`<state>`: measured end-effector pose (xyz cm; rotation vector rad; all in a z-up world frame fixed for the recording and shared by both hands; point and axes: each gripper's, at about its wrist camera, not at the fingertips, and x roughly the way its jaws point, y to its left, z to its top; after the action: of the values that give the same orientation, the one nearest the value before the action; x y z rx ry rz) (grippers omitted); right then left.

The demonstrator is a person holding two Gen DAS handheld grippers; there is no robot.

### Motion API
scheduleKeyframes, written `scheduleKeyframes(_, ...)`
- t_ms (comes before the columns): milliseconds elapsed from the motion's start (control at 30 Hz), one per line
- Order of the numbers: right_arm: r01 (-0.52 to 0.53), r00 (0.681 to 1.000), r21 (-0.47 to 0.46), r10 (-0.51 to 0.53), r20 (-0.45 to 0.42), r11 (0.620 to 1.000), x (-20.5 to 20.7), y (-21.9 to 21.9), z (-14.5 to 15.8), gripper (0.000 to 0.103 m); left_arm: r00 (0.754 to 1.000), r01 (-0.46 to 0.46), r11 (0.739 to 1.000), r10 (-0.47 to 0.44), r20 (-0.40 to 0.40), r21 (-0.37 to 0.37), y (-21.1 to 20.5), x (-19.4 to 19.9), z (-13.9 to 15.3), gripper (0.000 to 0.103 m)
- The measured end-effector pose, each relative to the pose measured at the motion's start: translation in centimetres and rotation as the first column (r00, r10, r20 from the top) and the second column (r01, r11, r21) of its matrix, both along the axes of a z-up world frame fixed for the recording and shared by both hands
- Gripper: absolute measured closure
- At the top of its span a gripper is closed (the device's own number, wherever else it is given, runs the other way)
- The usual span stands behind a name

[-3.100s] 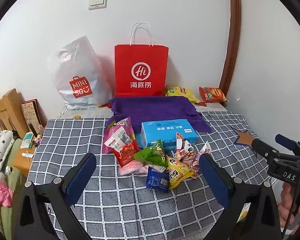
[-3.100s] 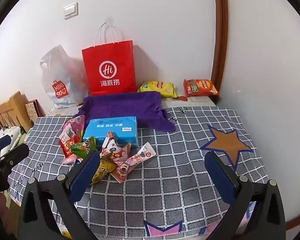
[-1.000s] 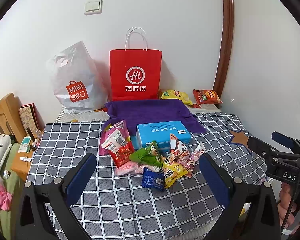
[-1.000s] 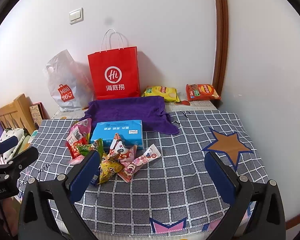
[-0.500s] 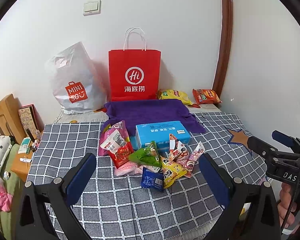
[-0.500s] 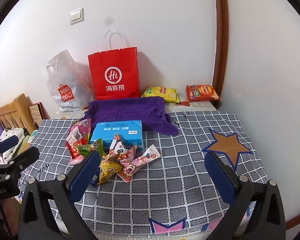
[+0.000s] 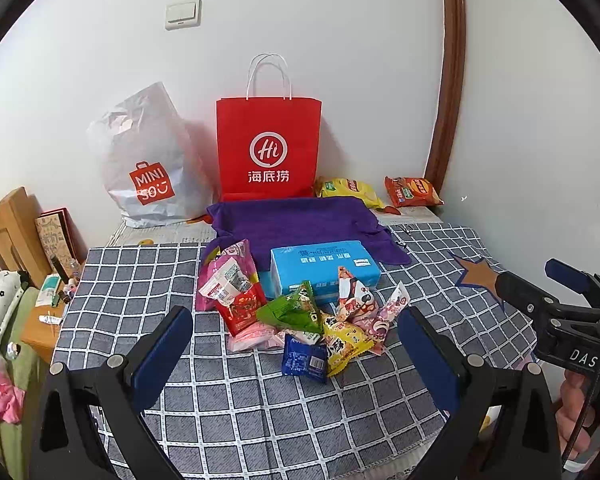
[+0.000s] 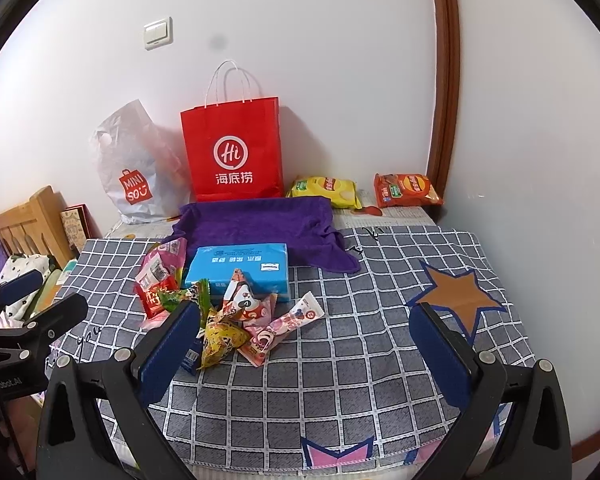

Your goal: Organize snacks

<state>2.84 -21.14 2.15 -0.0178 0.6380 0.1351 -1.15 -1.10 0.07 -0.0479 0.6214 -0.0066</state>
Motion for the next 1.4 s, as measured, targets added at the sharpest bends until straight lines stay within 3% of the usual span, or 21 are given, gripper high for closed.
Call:
scheduleKeyframes(633,-0.006,1.0,0.021,0.006,-0.02,1.0,1.9,0.3,-1.5,0.001,1.0,0.016,1.0,-0.016,-0.002,0.0,0.3,1.9,-1.2,0.0)
scheduleKeyframes(900,-0.008,0.999,-0.013,0.007,-0.032,1.0,4.2,0.9,-2.9,0.001,0.998,-0.001,1.0,-0.001,-0.063,-0.022,1.5,4.7,-2.2,0.0)
scheduleKeyframes(1167,-0.002,0.998,-0.018,0.001,-0.066,1.0,7.3,0.3,-5.3,0.0,0.994,-0.023,0.999,0.018,-0.105,-0.041,3.6,7.3,-3.9,0.0)
scheduleKeyframes(1400,-0.031,0.985,0.01,0.032,-0.168,0.999,10.4,0.0,-8.9,0.006,0.986,-0.04,0.998,0.031,-0.167,-0.05,5.2,10.0,-6.2,0.0)
